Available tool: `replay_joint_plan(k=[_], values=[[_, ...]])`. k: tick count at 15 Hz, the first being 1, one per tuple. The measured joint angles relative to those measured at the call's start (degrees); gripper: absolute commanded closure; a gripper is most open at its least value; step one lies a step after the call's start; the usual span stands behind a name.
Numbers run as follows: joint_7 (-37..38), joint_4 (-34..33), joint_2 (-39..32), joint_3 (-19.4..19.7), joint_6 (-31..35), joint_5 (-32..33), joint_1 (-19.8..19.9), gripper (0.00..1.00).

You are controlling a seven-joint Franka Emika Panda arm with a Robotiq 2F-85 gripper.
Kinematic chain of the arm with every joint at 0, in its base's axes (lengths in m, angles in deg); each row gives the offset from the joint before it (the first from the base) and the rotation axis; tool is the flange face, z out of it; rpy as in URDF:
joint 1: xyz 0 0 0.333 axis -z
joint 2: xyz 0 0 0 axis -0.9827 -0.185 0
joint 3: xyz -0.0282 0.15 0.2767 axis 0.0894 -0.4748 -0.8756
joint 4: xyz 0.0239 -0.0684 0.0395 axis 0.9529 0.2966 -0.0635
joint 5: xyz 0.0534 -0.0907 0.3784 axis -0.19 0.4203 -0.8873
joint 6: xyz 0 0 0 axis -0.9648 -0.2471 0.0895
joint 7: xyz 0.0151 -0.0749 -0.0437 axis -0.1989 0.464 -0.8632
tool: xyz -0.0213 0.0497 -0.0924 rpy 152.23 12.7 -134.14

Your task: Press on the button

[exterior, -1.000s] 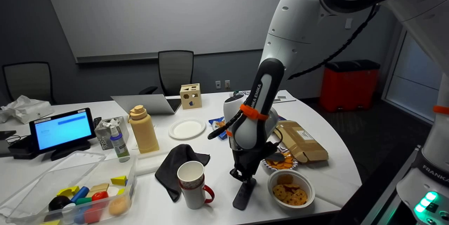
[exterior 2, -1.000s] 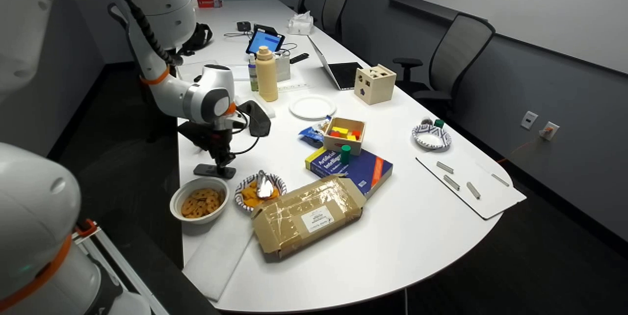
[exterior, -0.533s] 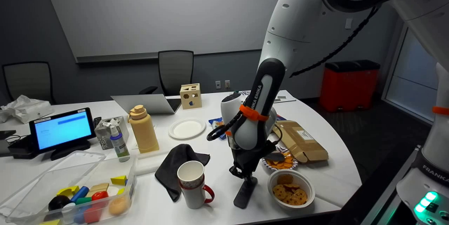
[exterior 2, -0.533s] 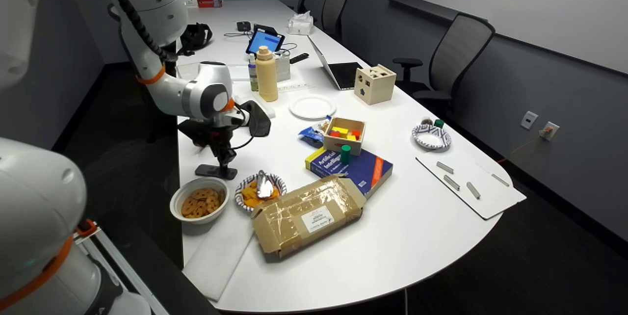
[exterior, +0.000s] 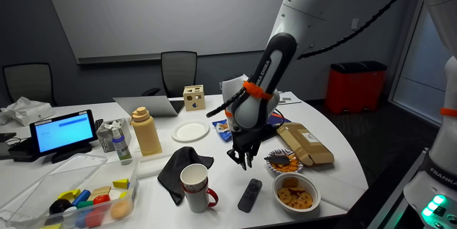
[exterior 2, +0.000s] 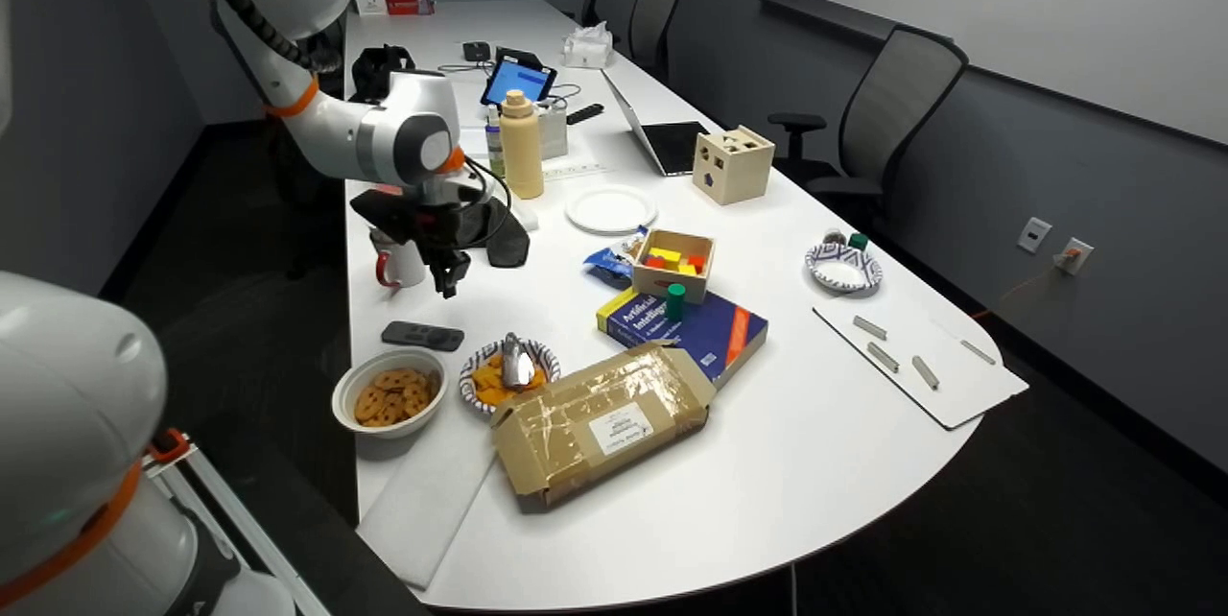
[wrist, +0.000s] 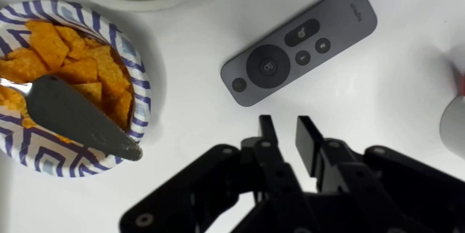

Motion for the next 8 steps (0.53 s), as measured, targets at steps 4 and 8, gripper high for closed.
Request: replay_joint_plan(k=[4, 8], values=[[0.0, 0.0, 3.6, -1.1, -4.3, 0.4, 1.6, 0.15], [0.0, 0.1, 4.9, -2.4, -5.8, 0.9, 2.6, 0.0]])
